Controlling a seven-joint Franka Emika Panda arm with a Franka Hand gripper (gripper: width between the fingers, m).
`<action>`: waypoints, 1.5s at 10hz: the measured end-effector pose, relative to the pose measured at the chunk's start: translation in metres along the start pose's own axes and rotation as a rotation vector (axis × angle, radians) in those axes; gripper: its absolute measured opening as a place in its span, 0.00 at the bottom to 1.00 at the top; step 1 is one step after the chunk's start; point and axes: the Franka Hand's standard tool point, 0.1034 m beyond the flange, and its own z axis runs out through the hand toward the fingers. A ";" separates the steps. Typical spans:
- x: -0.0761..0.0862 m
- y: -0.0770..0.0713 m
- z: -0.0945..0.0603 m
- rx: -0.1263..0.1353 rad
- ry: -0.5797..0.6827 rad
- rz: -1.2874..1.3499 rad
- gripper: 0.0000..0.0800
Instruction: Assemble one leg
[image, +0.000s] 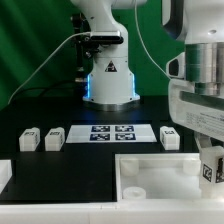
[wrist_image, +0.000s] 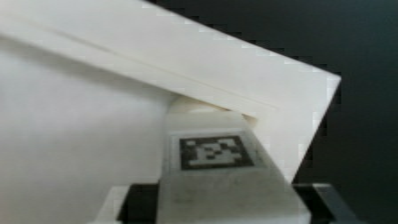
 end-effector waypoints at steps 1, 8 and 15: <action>-0.002 0.000 0.000 0.008 -0.020 0.150 0.37; -0.003 0.001 0.002 0.013 -0.018 -0.256 0.81; 0.003 -0.002 0.000 -0.022 0.034 -1.189 0.81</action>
Offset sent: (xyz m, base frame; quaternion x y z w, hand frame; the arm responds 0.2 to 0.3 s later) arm 0.0000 0.0000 0.0000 0.0000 0.0000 0.0000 1.0000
